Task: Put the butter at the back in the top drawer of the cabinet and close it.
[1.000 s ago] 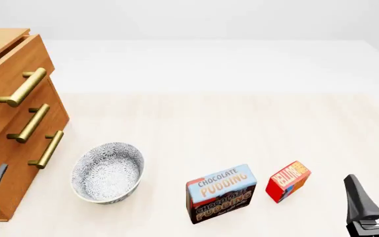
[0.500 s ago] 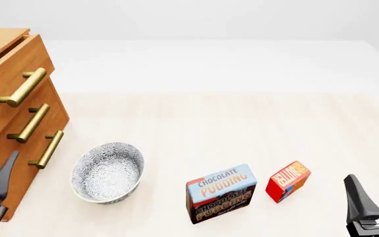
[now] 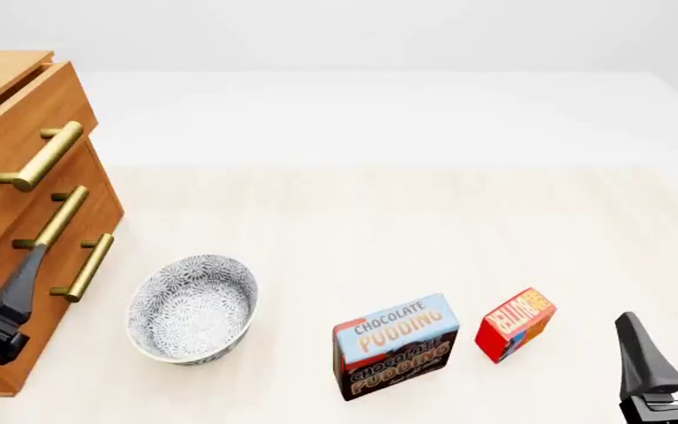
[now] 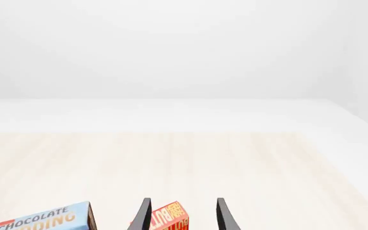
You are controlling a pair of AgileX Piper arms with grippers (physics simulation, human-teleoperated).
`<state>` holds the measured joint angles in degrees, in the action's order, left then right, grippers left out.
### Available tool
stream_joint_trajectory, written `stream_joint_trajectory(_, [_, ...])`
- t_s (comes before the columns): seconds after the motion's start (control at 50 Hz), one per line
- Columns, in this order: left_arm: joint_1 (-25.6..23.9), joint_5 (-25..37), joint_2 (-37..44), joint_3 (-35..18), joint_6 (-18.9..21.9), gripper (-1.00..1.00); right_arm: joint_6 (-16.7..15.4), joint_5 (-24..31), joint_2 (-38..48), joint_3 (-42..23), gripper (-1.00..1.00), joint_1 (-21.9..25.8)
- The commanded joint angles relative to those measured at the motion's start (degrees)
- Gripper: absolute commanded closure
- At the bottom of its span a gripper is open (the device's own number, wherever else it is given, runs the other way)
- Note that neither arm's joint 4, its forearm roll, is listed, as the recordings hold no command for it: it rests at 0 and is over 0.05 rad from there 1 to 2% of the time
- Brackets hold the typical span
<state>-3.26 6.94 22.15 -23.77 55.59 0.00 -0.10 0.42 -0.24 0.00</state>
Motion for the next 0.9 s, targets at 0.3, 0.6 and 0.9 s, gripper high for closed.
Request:
stream_joint_trajectory(0.3, [0.8, -6.6, 5.6, 2.5, 4.9, -1.0, 0.0, 0.0, 0.0, 0.0, -1.0, 0.0])
stream_joint_trajectory(0.6, [0.8, -8.3, 7.0, 2.0, 6.3, -1.0, 0.0, 0.0, 0.0, 0.0, -1.0, 0.0])
stream_joint_trajectory(0.9, [0.9, -10.8, 9.7, 1.3, 8.3, -1.0, 0.0, 0.0, 0.0, 0.0, -1.0, 0.0])
